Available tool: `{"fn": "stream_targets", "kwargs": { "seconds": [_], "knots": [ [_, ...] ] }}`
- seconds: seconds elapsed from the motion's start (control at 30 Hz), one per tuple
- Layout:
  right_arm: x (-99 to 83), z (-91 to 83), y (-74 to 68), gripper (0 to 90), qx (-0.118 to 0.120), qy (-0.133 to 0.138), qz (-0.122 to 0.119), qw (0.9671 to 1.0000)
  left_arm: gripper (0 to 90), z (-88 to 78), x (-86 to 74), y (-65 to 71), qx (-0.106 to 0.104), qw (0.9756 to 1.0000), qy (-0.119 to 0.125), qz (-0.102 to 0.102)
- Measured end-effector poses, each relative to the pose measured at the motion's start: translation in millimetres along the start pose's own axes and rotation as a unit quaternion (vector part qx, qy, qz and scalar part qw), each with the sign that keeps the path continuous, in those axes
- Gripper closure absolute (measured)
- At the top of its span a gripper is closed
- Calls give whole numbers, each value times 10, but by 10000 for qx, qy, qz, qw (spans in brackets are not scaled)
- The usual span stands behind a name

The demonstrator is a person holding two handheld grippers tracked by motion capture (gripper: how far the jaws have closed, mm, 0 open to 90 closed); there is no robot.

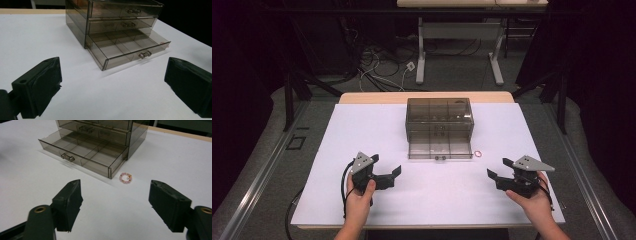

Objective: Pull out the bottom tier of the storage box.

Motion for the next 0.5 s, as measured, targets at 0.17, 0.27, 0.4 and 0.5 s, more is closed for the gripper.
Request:
{"fn": "stream_targets", "kwargs": {
  "seconds": [0.17,0.27,0.4,0.5],
  "knots": [
    [91,81,34,321,-14,-89,-13,10000,13,-9,-1,-14,16,10000,26,-14],
    [127,118,48,333,4,-115,-31,9999,14,-11,-3,-19,14,10000,18,-16],
    [194,185,65,353,1,-161,-87,9998,15,-14,-13,-24,2,10000,-9,-35],
    [236,237,77,356,47,-190,-112,9997,16,-15,-13,-27,4,10000,-14,-41]
  ]
}}
Point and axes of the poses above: each handheld gripper's, and its own axes: z roughly forward along the jaws, x roughly out of its top, y roughly to its right, the point moved 6 cm from there along z, roughly forward along the jaws, and after that the axes turned 3 degrees about -x, right-handed, at the moved point
